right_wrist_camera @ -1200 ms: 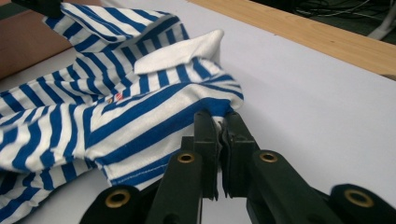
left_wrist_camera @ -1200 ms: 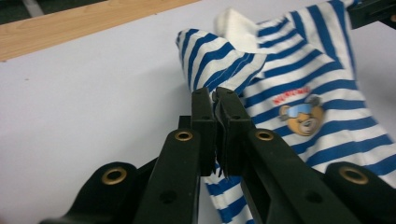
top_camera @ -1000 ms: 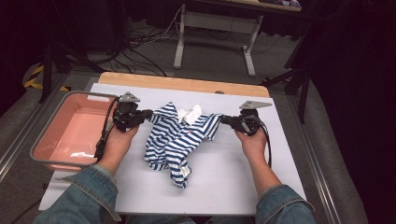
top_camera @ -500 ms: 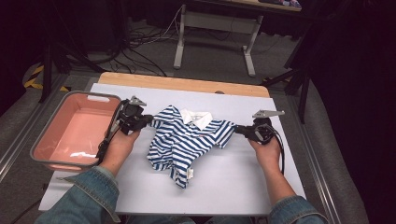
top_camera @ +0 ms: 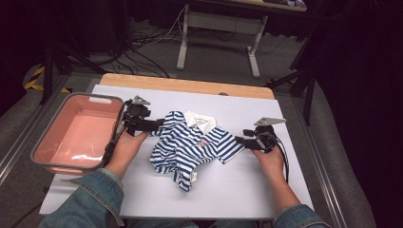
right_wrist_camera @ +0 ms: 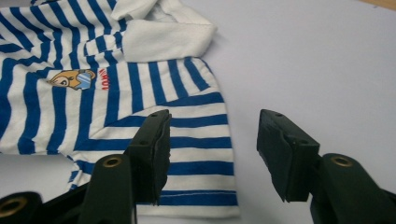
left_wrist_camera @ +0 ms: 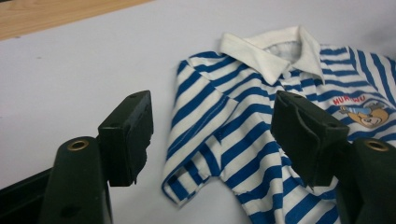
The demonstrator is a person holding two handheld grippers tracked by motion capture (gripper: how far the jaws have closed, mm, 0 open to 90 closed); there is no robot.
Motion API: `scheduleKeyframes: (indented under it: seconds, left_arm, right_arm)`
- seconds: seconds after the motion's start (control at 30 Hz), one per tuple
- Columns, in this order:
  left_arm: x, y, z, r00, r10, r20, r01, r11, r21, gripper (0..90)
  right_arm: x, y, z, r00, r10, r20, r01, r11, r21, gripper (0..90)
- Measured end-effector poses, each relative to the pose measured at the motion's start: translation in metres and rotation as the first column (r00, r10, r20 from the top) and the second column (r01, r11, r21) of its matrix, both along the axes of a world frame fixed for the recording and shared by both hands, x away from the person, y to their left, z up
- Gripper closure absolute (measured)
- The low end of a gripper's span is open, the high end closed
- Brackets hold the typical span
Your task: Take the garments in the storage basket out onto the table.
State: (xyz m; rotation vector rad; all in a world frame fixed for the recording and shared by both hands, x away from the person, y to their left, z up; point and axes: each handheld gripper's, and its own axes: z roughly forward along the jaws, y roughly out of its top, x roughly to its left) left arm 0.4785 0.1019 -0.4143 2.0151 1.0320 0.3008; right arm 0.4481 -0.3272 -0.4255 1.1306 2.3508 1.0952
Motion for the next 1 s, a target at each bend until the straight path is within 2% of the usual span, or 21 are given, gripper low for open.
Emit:
scheduleKeyframes:
  seconds: [0.03, 0.07, 0.23, 0.37, 0.43, 0.5, 0.57, 0.63, 0.67, 0.7, 0.77, 0.8, 0.83, 0.87, 0.9, 0.93, 1.0]
  left_arm:
    - [0.002, -0.004, -0.002, 0.9999, -0.013, 0.01, 0.013, 0.9997, 0.021, 30.6]
    - [0.002, -0.008, -0.004, 0.9997, -0.026, -0.004, 0.026, 0.9994, 0.025, 31.2]
    - [0.009, -0.019, -0.011, 0.9988, -0.048, 0.003, 0.048, 0.9968, 0.065, 36.7]
    - [0.018, -0.026, -0.019, 0.9978, -0.064, -0.015, 0.065, 0.9956, 0.067, 40.2]
    - [0.022, -0.03, -0.025, 0.9968, -0.077, -0.023, 0.079, 0.9923, 0.095, 43.1]
    - [0.023, -0.032, -0.027, 0.9967, -0.074, -0.033, 0.077, 0.9922, 0.098, 43.5]
    - [0.025, -0.034, -0.03, 0.9963, -0.077, -0.038, 0.081, 0.9897, 0.118, 46.0]
    - [0.027, -0.036, -0.032, 0.9968, -0.072, -0.035, 0.076, 0.985, 0.155, 53.4]
    - [0.028, -0.037, -0.033, 0.997, -0.067, -0.038, 0.072, 0.9842, 0.161, 53.4]
    - [0.029, -0.037, -0.033, 0.9971, -0.068, -0.036, 0.073, 0.9826, 0.171, 59.3]
    - [0.031, -0.039, -0.035, 0.9958, -0.077, -0.049, 0.085, 0.9788, 0.186, 62.9]
    - [0.031, -0.04, -0.036, 0.9946, -0.087, -0.057, 0.097, 0.9762, 0.194, 68.1]
    - [0.031, -0.043, -0.039, 0.9908, -0.113, -0.074, 0.127, 0.967, 0.221, 79.6]
    - [0.031, -0.043, -0.039, 0.9908, -0.113, -0.074, 0.127, 0.967, 0.221, 84.7]
    - [0.03, -0.044, -0.039, 0.9905, -0.114, -0.076, 0.128, 0.9673, 0.219, 84.7]
    - [0.03, -0.044, -0.038, 0.9909, -0.114, -0.072, 0.127, 0.9666, 0.223, 88.6]
    - [0.03, -0.042, -0.036, 0.9929, -0.099, -0.066, 0.111, 0.9707, 0.213, 89.3]
  right_arm:
    - [0.0, 0.002, -0.001, 1.0, 0.006, -0.006, -0.006, 1.0, 0.003, 45.1]
    - [0.0, 0.004, -0.002, 0.9999, 0.013, -0.009, -0.013, 1.0, 0.006, 45.2]
    - [0.001, 0.013, -0.006, 0.9991, 0.04, -0.015, -0.04, 0.999, 0.004, 45.5]
    - [0.0, 0.017, -0.008, 0.9982, 0.055, -0.025, -0.055, 0.998, 0.006, 45.5]
    - [-0.001, 0.018, -0.01, 0.9976, 0.063, -0.027, -0.063, 0.998, 0.01, 45.4]
    - [-0.001, 0.018, -0.01, 0.9975, 0.065, -0.03, -0.065, 0.998, 0.011, 45.4]
    - [-0.002, 0.017, -0.011, 0.9973, 0.068, -0.028, -0.067, 0.998, 0.014, 45.4]
    - [-0.003, 0.015, -0.011, 0.997, 0.07, -0.033, -0.07, 0.997, 0.022, 45.3]
    - [-0.003, 0.015, -0.011, 0.997, 0.07, -0.033, -0.07, 0.997, 0.022, 45.3]
    - [-0.004, 0.014, -0.011, 0.997, 0.069, -0.034, -0.068, 0.997, 0.026, 45.3]
    - [-0.004, 0.014, -0.011, 0.9971, 0.069, -0.032, -0.068, 0.997, 0.025, 45.4]
    - [-0.004, 0.014, -0.011, 0.997, 0.071, -0.031, -0.07, 0.997, 0.028, 45.3]
    - [-0.004, 0.014, -0.011, 0.9969, 0.073, -0.031, -0.072, 0.997, 0.028, 45.4]
    - [-0.004, 0.014, -0.011, 0.9969, 0.073, -0.031, -0.072, 0.997, 0.028, 45.4]
    - [-0.004, 0.014, -0.012, 0.9968, 0.074, -0.032, -0.073, 0.997, 0.028, 45.4]
    - [-0.004, 0.014, -0.012, 0.9966, 0.076, -0.033, -0.075, 0.997, 0.029, 45.4]
    - [-0.004, 0.014, -0.012, 0.9964, 0.078, -0.034, -0.077, 0.997, 0.032, 45.4]
